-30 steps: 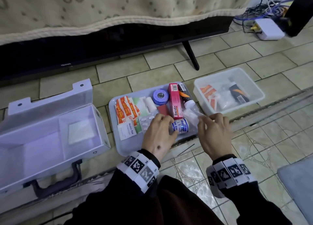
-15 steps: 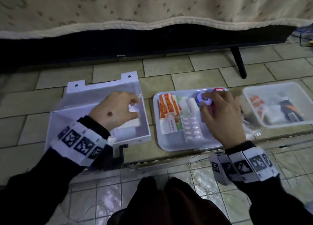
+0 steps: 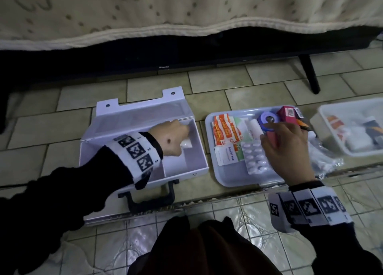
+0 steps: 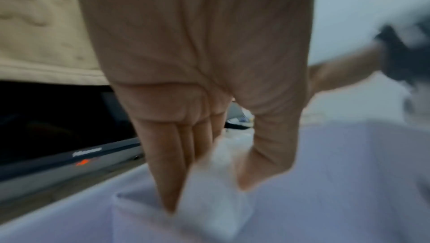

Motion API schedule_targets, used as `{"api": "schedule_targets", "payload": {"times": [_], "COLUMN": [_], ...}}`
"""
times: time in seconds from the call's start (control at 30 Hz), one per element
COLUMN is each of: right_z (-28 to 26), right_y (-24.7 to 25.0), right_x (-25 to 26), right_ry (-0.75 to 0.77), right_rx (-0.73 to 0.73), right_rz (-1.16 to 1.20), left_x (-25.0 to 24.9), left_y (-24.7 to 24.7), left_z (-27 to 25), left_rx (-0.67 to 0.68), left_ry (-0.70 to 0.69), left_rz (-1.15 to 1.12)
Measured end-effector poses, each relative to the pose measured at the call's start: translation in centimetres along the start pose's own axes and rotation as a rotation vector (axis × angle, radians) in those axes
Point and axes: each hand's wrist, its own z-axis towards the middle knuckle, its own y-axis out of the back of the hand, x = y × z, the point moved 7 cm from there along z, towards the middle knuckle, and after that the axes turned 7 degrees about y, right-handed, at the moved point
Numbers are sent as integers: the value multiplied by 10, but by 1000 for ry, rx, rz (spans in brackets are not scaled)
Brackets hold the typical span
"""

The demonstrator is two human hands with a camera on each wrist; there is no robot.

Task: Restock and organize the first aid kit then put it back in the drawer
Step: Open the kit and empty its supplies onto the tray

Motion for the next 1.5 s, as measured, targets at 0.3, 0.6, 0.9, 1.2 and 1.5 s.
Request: {"api": "schedule_targets", "payload": {"times": [0.3, 0.6, 0.9, 1.2, 1.5], "right_z": [-2, -3, -9, -17, -12], "right_y": [28, 43, 55, 62, 91], "right_x": [-20, -57, -72, -85, -140], "right_ry": [-34, -42, 4, 10, 170], "right_rx": [-58, -31, -52, -78, 33], "right_rz": [56, 83, 130, 147, -39], "left_x": [9, -139, -138, -144, -203], "left_y": [85, 2, -42, -55, 39], "left_z": [-69, -53, -38, -42, -28], "left_rx": [-386, -437, -507, -449, -632], "left_ry": [-66, -158, -26, -55, -127], "left_rz": [-704, -420, -218, -219, -488]}}
